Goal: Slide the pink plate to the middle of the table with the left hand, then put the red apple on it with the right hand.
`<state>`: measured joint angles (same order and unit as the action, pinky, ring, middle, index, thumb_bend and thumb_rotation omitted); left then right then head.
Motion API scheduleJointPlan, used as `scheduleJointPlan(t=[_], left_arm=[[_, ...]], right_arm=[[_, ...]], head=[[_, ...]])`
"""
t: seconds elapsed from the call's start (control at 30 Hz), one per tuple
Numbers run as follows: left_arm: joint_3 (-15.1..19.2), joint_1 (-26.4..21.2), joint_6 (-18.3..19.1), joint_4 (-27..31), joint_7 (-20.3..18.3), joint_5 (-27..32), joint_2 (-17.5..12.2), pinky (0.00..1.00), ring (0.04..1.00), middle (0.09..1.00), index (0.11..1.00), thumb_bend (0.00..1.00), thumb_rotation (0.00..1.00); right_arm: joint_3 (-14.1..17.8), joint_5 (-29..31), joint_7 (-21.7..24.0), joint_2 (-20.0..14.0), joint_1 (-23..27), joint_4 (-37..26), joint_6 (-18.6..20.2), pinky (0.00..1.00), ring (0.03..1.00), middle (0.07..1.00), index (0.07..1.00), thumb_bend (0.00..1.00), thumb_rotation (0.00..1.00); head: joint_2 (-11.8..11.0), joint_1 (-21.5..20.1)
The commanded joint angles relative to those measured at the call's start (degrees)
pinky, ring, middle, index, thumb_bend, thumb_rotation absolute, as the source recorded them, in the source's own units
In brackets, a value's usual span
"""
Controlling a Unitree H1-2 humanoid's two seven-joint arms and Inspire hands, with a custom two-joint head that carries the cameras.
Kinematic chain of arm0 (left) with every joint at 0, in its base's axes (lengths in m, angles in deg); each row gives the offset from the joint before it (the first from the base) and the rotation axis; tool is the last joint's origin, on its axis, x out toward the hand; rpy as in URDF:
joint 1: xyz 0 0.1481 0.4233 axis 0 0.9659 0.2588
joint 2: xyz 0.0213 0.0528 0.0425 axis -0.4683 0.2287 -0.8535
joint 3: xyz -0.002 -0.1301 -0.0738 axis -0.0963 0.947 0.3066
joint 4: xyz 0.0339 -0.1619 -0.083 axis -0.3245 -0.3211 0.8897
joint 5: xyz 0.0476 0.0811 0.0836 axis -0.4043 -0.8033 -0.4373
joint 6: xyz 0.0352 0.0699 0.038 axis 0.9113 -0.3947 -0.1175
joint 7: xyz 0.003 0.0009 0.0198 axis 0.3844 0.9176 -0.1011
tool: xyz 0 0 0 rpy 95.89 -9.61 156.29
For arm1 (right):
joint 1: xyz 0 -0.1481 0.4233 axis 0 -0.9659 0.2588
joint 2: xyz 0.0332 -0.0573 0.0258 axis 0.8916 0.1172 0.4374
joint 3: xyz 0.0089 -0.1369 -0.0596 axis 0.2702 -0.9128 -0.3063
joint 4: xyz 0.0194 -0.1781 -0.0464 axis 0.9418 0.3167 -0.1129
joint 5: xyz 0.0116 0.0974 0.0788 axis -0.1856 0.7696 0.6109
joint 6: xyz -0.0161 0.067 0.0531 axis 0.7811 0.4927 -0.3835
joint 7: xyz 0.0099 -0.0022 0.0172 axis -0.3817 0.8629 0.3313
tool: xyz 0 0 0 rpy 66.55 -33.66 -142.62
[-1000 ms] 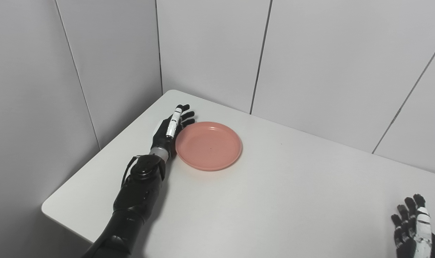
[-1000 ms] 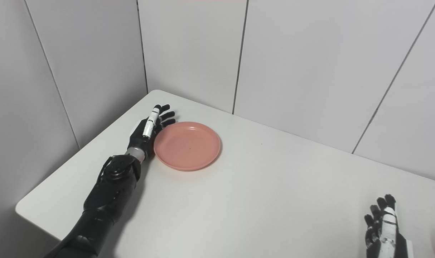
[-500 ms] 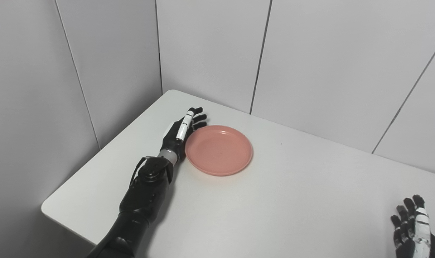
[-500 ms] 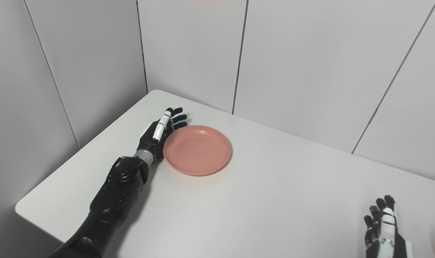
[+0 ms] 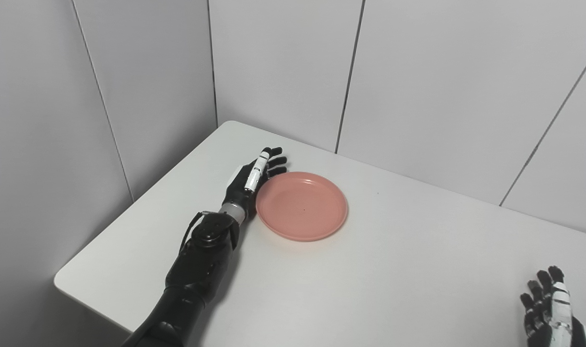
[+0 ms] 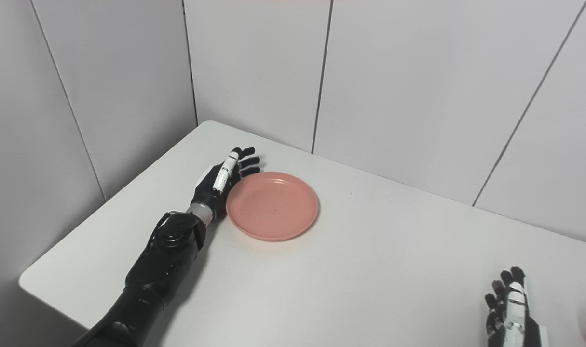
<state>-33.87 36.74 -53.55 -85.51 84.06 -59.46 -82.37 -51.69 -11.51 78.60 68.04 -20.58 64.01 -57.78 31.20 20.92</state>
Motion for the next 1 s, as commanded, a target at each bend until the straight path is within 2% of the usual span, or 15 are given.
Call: scheduleJointPlan(t=[0.0, 0.57, 0.97], left_arm=[[-1.3, -1.1, 2.1, 1.0, -2.2, 0.1, 0.9, 0.83, 0.838, 0.848, 0.838, 0.34, 1.0], [-2.9, -0.2, 3.0, 3.0, -1.9, -1.7, 3.1, 0.81, 0.821, 0.837, 0.829, 0.37, 1.0], [-4.4, 0.7, 4.4, 4.5, -2.4, -3.0, 4.6, 0.81, 0.828, 0.848, 0.836, 0.37, 1.0]], right_arm=[[-0.1, 0.0, 0.7, 0.0, 1.2, -0.9, -3.5, 1.0, 0.988, 0.982, 0.987, 0.12, 1.0], [-0.6, -1.2, 0.4, 0.0, 1.1, -0.9, -3.5, 1.0, 0.983, 0.981, 0.986, 0.15, 1.0], [-0.5, -0.8, 0.2, 0.8, 1.2, -1.1, -2.9, 1.0, 0.987, 0.984, 0.989, 0.18, 1.0]], head=[[0.3, -0.2], [1.4, -1.9], [3.0, -4.4]])
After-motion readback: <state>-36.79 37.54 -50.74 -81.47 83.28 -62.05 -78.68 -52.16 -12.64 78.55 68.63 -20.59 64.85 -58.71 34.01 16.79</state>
